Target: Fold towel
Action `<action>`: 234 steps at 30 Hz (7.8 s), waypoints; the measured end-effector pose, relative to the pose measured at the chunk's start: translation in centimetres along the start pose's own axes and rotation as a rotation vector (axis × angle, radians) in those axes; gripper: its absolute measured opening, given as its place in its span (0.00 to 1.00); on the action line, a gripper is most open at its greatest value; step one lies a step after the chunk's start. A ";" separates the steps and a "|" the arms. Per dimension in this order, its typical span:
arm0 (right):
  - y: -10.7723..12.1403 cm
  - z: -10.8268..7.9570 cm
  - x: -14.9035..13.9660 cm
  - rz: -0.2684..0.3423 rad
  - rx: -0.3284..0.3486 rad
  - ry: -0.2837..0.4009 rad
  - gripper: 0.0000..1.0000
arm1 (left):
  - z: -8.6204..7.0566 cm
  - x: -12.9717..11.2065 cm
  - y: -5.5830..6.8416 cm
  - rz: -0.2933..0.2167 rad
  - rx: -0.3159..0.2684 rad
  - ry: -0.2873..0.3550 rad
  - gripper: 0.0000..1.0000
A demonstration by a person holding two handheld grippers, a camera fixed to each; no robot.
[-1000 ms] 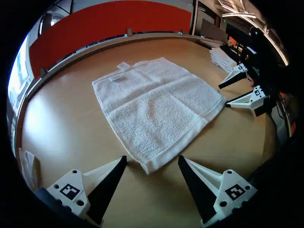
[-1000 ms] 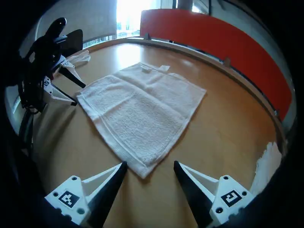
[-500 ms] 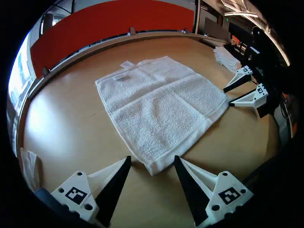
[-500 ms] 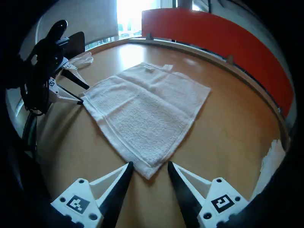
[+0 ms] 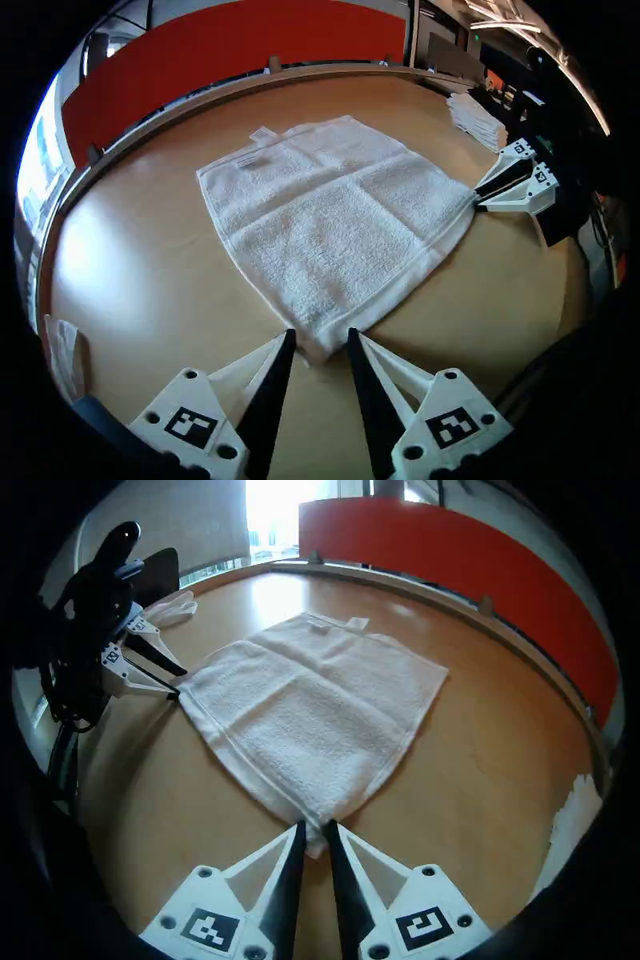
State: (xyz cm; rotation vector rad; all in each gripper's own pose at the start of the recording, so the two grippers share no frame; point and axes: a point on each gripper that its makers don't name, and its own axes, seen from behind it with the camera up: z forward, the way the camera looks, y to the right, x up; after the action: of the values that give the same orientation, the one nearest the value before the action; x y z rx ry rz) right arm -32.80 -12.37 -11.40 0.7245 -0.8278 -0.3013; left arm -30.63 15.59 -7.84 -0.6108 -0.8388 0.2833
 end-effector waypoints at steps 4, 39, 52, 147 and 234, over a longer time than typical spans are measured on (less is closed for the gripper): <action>-0.2 -0.2 0.1 0.027 0.013 0.000 0.18 | 0.1 0.0 -0.3 -0.029 0.008 -0.005 0.32; -1.7 -7.3 7.1 -0.001 0.020 0.108 0.16 | -7.8 4.7 0.3 -0.142 -0.012 0.050 0.18; -2.1 -10.9 8.7 -0.006 0.023 0.125 0.16 | -11.4 6.5 1.6 -0.167 -0.033 0.060 0.18; 9.2 -0.6 8.1 0.062 -0.129 -0.017 0.72 | 2.2 9.2 -7.5 -0.127 0.143 -0.062 0.74; 3.9 -1.3 2.8 -0.053 0.034 -0.105 0.83 | -7.8 -1.5 -7.1 -0.466 0.282 -0.034 0.98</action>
State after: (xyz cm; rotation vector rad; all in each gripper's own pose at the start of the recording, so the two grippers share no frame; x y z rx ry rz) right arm -30.11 -10.35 -7.76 0.7684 -0.9161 -0.3766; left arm -25.59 6.19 -8.41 -0.1375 -0.9283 -0.0150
